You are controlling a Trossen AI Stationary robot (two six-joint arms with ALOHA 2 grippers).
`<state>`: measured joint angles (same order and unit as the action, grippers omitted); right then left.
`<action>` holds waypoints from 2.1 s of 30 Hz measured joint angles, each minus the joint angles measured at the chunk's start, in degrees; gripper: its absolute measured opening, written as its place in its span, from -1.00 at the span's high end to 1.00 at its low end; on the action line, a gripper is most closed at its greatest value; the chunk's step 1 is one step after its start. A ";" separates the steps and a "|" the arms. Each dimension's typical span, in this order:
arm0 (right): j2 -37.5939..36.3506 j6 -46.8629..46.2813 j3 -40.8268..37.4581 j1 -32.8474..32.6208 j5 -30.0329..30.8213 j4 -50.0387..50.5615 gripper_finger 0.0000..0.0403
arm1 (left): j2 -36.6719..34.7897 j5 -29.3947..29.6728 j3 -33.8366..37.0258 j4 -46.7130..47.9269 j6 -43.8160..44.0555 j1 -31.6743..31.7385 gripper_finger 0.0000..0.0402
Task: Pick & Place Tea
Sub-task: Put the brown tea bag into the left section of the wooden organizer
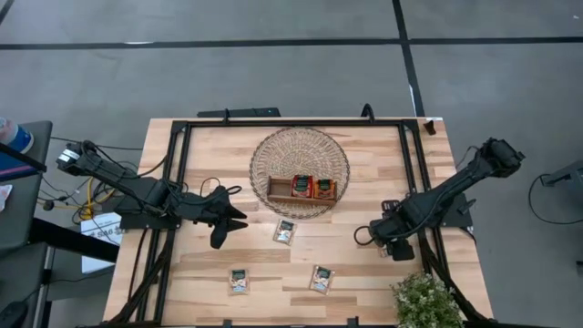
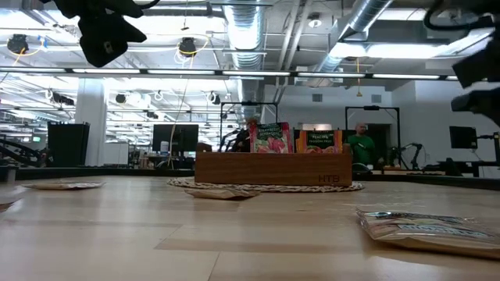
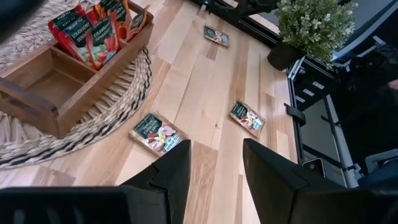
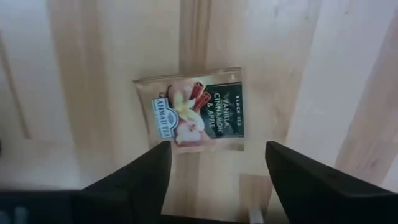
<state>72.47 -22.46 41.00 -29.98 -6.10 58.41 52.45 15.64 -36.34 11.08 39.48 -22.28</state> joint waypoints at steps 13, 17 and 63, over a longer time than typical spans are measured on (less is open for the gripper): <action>-0.02 0.00 -7.80 0.01 -1.77 -7.79 -0.05 | 0.00 0.00 0.00 -0.01 2.19 0.02 0.31; -0.02 -0.32 -9.46 0.51 -1.54 -10.03 -0.02 | 0.00 0.66 0.00 -0.01 2.21 0.02 0.31; 3.04 -21.60 5.86 -3.11 12.21 -11.47 1.00 | 0.01 5.07 0.00 -6.08 7.34 0.02 0.31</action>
<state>75.51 -44.06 46.86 -33.08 6.11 46.94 52.46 20.71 -36.34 5.00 46.82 -22.26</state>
